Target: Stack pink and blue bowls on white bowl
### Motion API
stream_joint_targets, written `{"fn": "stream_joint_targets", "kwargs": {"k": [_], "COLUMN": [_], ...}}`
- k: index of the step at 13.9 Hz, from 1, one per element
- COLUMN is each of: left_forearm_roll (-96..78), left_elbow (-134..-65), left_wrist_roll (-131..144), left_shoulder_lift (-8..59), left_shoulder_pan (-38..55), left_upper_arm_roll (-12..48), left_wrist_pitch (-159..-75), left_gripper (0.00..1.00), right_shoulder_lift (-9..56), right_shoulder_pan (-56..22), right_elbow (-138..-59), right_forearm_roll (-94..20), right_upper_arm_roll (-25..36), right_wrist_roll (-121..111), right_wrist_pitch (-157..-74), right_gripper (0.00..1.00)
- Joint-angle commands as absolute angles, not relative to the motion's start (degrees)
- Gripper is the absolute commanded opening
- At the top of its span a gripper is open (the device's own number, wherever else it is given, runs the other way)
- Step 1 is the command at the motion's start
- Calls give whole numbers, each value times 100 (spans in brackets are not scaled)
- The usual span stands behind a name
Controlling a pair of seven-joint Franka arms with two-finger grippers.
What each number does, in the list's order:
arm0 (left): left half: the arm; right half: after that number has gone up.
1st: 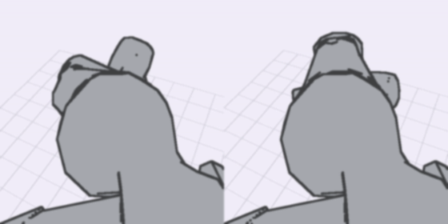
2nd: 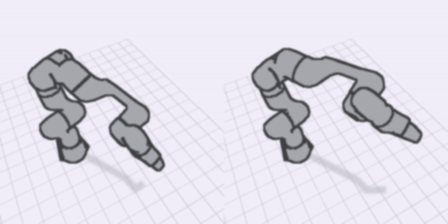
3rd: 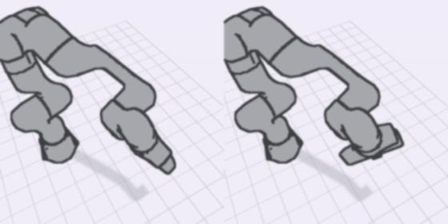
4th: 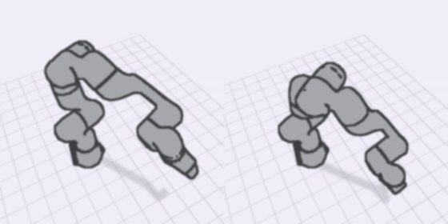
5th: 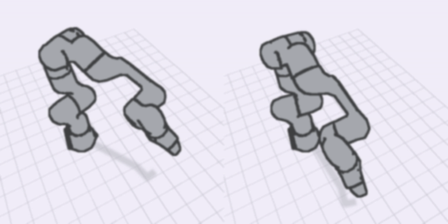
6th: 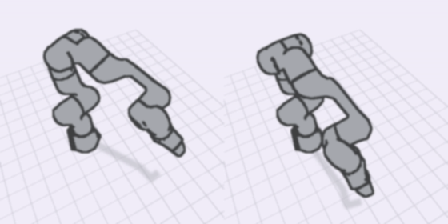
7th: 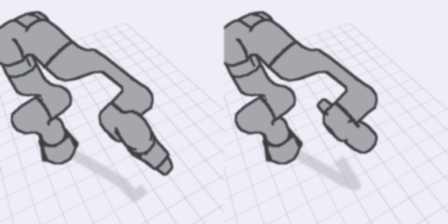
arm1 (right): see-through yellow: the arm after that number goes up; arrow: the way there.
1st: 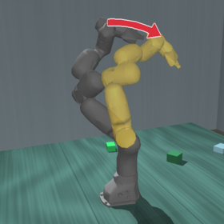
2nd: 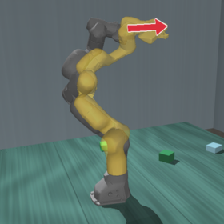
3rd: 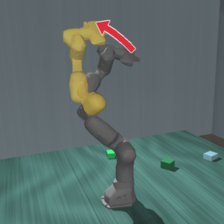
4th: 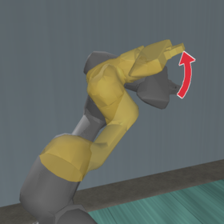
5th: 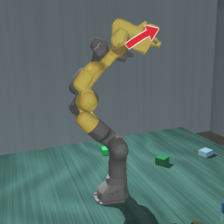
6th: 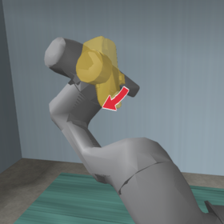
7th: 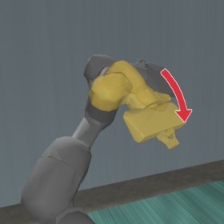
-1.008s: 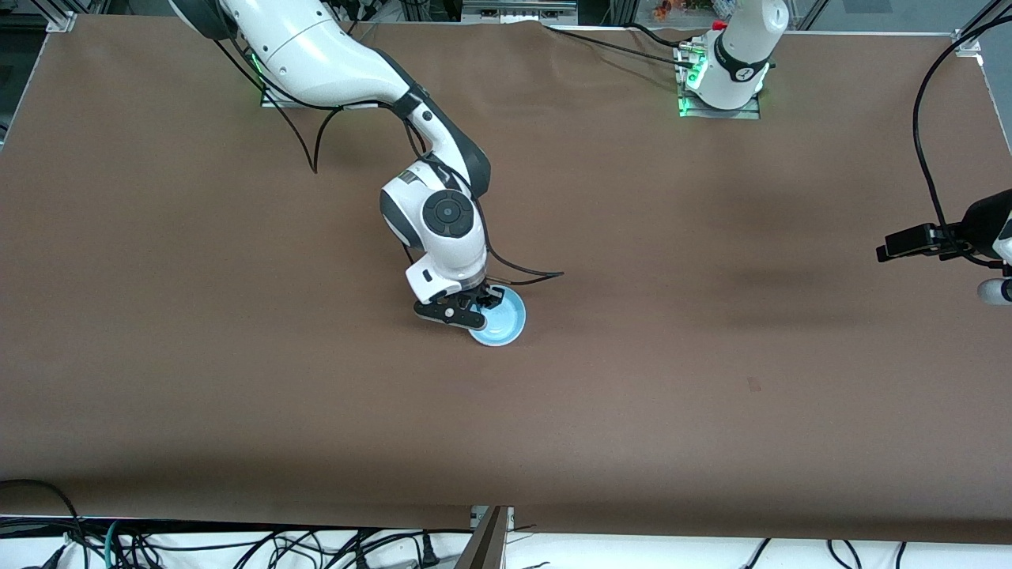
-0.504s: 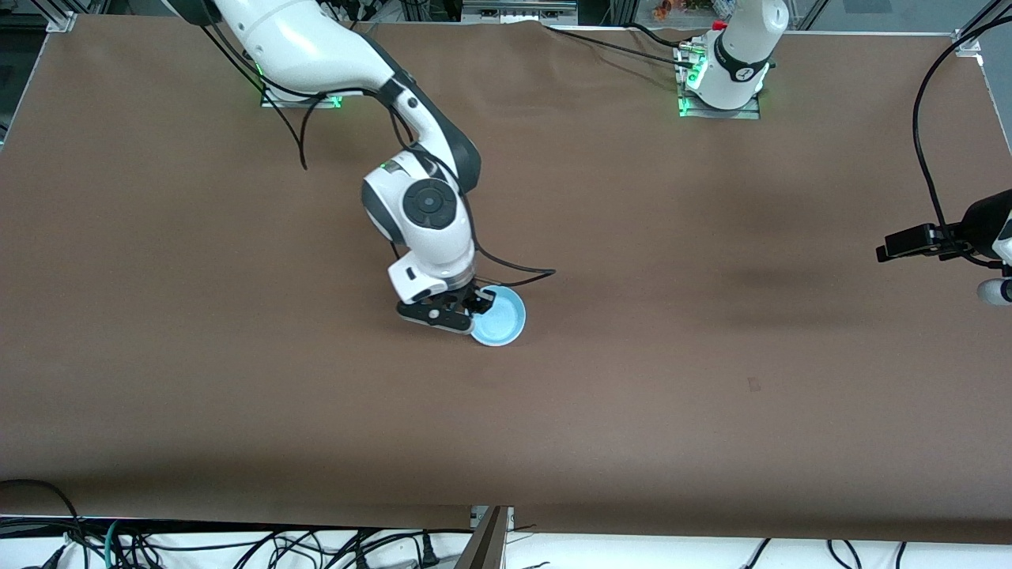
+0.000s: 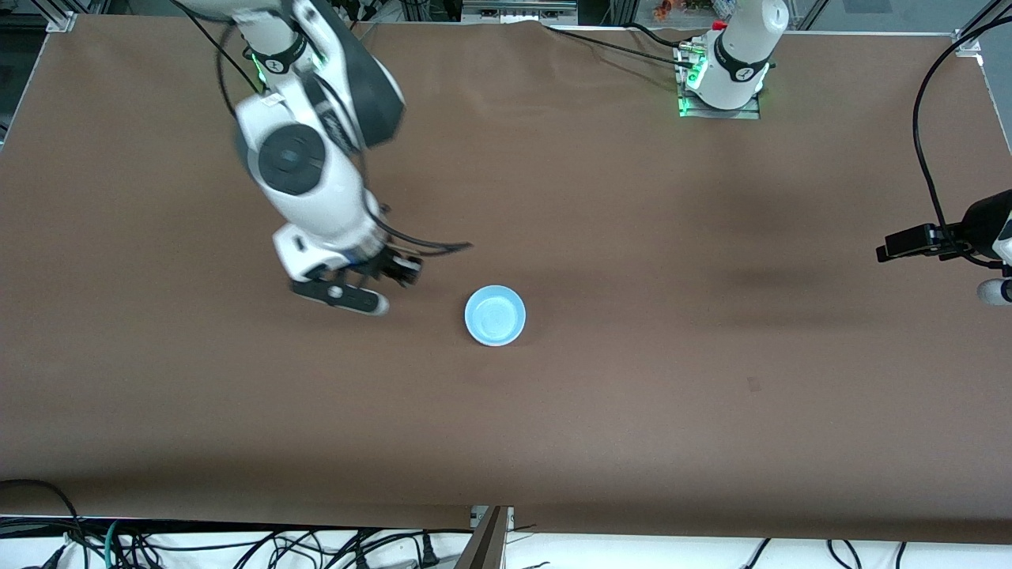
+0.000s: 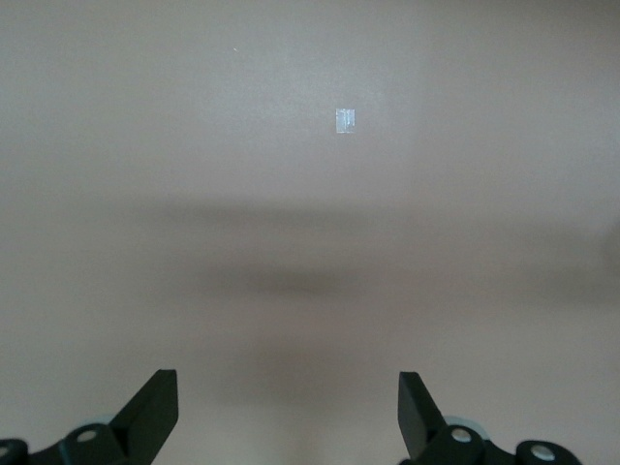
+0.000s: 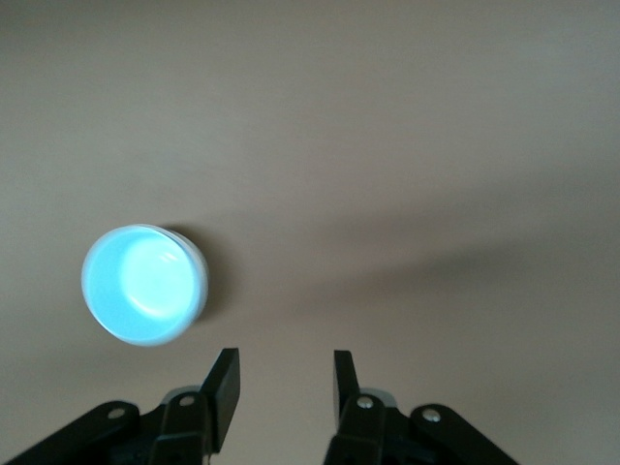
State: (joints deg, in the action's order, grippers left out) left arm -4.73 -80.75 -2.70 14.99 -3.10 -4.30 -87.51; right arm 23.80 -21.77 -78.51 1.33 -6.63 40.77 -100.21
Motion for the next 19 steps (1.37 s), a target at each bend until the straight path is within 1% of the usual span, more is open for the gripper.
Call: {"fn": "stream_joint_targets", "kwargs": {"k": [1,3,4,6,8,12,14,16,18,19], "left_forearm_roll": [-360,-360,-360,-360,-360,-360,-360,-360,-360,-360], "left_elbow": [-8042,-8042,-8051,-8051,-8051,-8042,-8051,-8051,-8042,-8051], "left_wrist_roll": [-387,-378,-378,-387,-387,-387,-387,-387,-387,-387], "left_shoulder_lift": [1512,1512,1520,1521,1512,1521,1521,1521,1521,1521], "left_shoulder_pan": [-351,-343,-343,-343,-343,-334,-343,-351,-360,-360], "left_upper_arm_roll": [-396,-396,-396,-404,-404,-404,-404,-404,-404,-404], "left_wrist_pitch": [-8728,-8728,-8728,-8728,-8728,-8728,-8728,-8728,-8728,-8728], "left_gripper": [100,100,100,100,100,100,100,100,100,100], "right_shoulder_lift": [1733,1355,1232,1108,1011,590,134,-480,-851,-940], "right_shoulder_pan": [-1794,-1775,-1775,-1775,-1775,-1775,-1775,-1784,-1784,-1784], "right_elbow": [-8042,-8051,-8051,-8059,-8138,-8708,-9348,-10200,-10712,-10810], "right_forearm_roll": [-148,-473,-553,-554,-545,-510,-501,-466,-396,-274], "right_upper_arm_roll": [-424,155,350,684,922,1265,1493,1590,1600,1600], "right_wrist_roll": [2879,2183,1919,1645,1277,897,609,299,299,316], "right_wrist_pitch": [-9021,-8440,-8168,-7806,-7708,-8050,-8391,-8901,-9157,-9219], "right_gripper": [52,60,62,62,62,61,61,61,61,61]}}
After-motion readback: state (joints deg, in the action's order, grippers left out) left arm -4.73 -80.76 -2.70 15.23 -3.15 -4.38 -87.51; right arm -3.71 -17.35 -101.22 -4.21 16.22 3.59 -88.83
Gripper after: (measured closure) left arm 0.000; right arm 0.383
